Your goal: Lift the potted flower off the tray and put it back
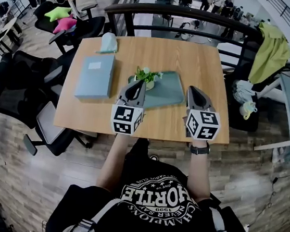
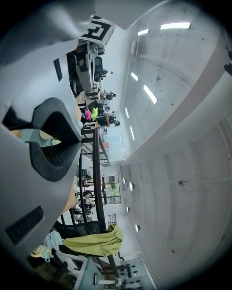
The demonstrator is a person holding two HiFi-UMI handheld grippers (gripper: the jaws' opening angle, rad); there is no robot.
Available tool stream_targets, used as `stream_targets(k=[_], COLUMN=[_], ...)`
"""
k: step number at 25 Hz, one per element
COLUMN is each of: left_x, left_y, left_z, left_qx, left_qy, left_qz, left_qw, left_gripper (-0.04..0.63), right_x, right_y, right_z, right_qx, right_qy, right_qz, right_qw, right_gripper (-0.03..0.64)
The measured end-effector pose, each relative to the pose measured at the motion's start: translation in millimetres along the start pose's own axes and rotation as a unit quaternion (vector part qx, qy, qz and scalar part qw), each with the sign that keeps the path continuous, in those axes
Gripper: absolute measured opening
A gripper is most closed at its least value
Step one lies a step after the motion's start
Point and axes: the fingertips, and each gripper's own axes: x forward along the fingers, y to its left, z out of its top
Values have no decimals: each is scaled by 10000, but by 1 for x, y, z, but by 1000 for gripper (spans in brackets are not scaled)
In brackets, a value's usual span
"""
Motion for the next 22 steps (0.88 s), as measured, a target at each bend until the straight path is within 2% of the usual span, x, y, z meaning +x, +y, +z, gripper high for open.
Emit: stream_targets(k=[22], left_x=[1], left_y=[-5], left_z=[-8], left_qx=[-1], left_qy=[94], left_qz=[31], left_qw=[10000], left_gripper=[21], right_x=[-3], right_y=[-8], right_z=[-7], right_qx=[9], right_qy=[-1], right_qz=[-24], right_qw=[10000], right_gripper=[21])
